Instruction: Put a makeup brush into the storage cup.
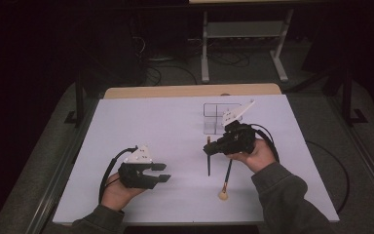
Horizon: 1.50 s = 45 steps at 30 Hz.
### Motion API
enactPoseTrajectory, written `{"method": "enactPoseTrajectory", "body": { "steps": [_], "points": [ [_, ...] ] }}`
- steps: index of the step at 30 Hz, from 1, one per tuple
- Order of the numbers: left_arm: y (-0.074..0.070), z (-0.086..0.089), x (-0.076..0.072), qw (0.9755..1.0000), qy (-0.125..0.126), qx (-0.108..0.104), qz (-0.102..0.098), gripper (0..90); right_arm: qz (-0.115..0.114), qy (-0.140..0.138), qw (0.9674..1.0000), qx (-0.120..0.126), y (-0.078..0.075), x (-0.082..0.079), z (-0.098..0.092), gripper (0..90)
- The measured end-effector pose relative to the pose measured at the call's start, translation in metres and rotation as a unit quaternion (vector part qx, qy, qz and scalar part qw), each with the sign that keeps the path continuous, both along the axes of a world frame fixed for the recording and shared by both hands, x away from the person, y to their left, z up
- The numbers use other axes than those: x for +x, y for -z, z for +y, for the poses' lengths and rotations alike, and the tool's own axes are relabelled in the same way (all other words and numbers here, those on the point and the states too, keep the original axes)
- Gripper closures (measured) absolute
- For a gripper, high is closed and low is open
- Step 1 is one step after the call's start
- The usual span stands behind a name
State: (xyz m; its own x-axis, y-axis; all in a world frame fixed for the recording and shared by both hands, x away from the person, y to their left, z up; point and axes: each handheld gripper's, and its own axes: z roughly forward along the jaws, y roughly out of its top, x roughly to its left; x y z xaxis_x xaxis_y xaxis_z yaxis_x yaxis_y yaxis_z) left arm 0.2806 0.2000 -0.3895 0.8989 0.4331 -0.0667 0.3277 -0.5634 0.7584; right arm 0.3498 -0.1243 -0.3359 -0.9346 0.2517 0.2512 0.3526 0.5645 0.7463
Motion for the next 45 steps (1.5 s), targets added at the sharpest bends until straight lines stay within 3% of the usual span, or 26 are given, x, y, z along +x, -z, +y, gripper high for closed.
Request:
{"method": "enactPoseTrajectory", "body": {
  "steps": [10,29,34,45],
  "points": [
    [-0.001,0.017,-0.003,0.9996,-0.024,0.006,-0.012,55.7,0.001,0.013,0.9999,-0.012,-0.003,0.009,-0.009,82.8],
    [0.0,0.034,0.003,0.9986,-0.052,-0.006,0.001,50.0,0.0,0.036,0.9991,-0.021,-0.017,0.023,-0.025,82.7],
    [0.002,0.035,0.004,0.9983,-0.059,-0.001,0.004,47.9,-0.003,0.042,0.9989,-0.023,-0.022,0.028,-0.03,82.7],
    [0.002,0.042,0.006,0.9973,-0.074,-0.002,0.0,43.2,-0.011,0.054,0.9982,-0.024,-0.036,0.039,-0.036,82.8]
  ]
}}
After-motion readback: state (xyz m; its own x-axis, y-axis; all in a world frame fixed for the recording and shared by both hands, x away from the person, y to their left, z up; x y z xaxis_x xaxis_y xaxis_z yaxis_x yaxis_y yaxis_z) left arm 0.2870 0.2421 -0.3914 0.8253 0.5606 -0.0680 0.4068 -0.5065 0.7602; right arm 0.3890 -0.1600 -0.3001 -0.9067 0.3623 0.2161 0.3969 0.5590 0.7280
